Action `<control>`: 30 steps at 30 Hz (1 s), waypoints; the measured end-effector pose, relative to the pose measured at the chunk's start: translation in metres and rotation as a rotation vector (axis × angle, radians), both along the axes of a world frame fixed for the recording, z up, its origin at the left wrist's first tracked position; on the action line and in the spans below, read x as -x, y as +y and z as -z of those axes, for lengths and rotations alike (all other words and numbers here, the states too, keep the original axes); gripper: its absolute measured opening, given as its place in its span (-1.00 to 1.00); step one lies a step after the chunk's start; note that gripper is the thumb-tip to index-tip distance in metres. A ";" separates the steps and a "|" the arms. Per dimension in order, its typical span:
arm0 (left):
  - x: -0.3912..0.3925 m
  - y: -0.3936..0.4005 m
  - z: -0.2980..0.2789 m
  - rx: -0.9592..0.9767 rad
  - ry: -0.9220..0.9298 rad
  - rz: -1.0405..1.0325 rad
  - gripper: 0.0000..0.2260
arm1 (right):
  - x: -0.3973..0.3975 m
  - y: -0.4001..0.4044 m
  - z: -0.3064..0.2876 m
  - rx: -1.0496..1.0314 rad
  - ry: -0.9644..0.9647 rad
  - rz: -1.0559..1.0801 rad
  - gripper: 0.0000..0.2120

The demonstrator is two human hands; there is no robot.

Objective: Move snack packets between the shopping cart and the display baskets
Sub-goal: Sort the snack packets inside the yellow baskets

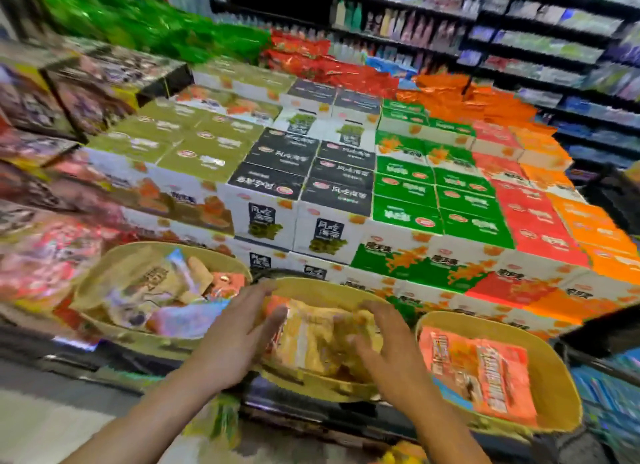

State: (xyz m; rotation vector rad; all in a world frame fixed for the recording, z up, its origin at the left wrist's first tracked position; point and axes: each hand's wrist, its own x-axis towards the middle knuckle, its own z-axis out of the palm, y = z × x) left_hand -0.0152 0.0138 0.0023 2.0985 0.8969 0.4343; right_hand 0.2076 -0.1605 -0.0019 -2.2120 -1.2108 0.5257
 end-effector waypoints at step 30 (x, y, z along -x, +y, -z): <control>-0.081 0.055 0.013 0.126 -0.119 -0.166 -0.73 | -0.040 0.012 -0.027 -0.107 -0.017 0.028 -0.75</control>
